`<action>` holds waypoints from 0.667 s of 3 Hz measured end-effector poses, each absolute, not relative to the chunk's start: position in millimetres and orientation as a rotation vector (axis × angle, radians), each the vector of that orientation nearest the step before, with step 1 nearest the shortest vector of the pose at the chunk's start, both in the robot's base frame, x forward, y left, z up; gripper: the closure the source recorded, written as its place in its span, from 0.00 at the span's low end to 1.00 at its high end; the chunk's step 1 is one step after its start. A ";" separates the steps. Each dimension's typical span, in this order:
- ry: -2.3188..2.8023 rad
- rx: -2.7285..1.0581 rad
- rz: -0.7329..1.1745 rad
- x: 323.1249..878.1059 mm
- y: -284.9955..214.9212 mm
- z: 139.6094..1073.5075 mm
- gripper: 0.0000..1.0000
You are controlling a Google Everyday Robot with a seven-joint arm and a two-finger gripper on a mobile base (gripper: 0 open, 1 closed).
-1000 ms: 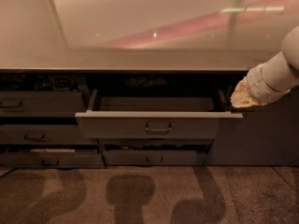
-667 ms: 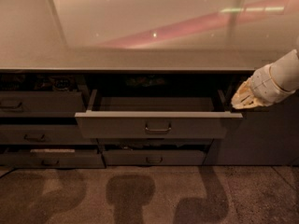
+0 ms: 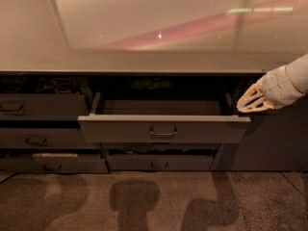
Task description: Open top drawer
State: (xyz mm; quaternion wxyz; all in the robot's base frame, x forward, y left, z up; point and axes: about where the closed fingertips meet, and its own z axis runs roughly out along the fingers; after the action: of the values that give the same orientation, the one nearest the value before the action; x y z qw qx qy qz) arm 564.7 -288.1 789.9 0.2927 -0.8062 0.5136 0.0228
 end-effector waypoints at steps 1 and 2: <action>1.340 -2.222 -0.092 562.5 -280.6 784.6 1.00; 1.269 -2.268 -0.228 561.0 -271.9 768.9 1.00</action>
Offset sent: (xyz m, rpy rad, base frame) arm -0.0063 0.0233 -0.0323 -0.2637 -0.2971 0.0769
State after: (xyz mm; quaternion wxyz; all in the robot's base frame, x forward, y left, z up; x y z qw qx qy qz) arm 561.0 -271.9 768.9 0.2633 -0.8386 0.4693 -0.0844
